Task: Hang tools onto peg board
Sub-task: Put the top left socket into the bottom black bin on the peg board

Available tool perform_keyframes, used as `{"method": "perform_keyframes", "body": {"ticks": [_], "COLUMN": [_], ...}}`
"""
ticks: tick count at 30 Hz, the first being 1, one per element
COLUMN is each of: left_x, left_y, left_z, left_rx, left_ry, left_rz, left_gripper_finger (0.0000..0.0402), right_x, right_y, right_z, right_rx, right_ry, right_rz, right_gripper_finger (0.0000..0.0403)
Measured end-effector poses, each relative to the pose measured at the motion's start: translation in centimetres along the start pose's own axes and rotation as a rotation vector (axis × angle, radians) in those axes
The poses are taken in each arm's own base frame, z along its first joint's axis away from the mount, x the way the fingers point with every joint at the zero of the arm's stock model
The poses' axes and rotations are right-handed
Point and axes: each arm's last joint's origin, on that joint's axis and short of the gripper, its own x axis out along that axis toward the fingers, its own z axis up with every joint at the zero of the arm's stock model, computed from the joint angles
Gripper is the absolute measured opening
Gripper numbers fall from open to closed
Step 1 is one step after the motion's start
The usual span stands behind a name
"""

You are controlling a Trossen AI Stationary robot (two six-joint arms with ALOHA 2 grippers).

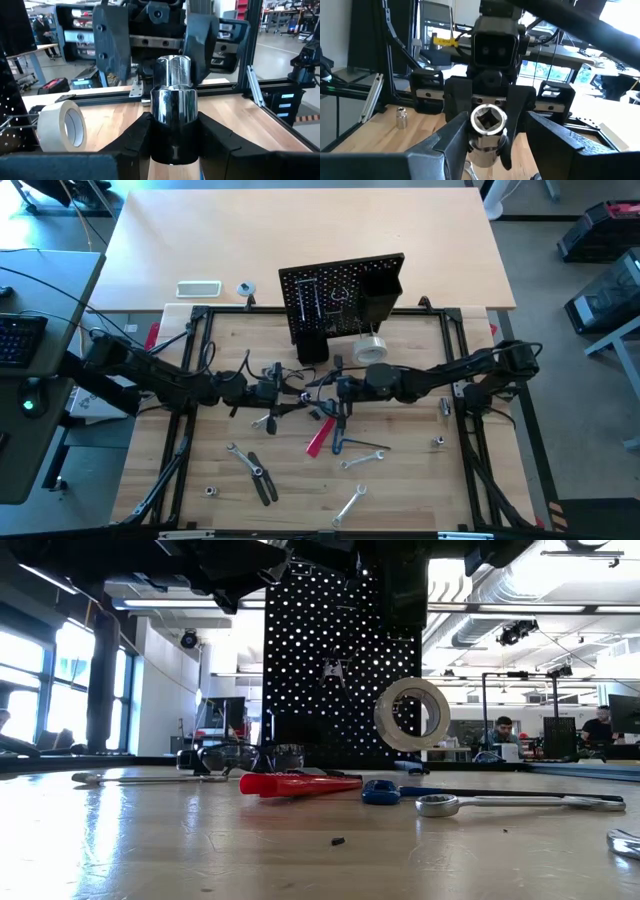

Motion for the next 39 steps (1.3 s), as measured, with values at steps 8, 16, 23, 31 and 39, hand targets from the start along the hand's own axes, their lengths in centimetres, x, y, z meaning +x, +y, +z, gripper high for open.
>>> {"method": "perform_keyframes", "body": {"ticks": [8,16,23,31,39], "left_x": [0.52,0.5,0.49,0.47,0.47], "left_y": [-0.04,-0.03,0.03,0.03,0.06], "left_z": [0.11,0.04,0.06,0.01,0.02], "left_rx": [0.019,0.02,0.029,0.031,0.036], "left_ry": [0.011,0.017,0.015,0.017,0.017], "left_rz": [0.009,0.013,0.033,0.036,0.045], "left_gripper_finger": [0.0108,0.0108,0.0108,0.0108,0.0108], "right_x": [0.26,0.26,0.27,0.25,0.25], "right_y": [0.04,-0.06,-0.04,-0.03,-0.17], "right_z": [-0.15,-0.17,-0.32,-0.41,-0.48], "right_rx": [0.014,0.013,0.018,0.023,0.043], "right_ry": [-0.022,-0.02,-0.005,0.006,0.014], "right_rz": [-0.006,-0.01,-0.007,-0.006,-0.009], "right_gripper_finger": [0.0188,0.0174,0.0126,0.0103,0.0101]}}
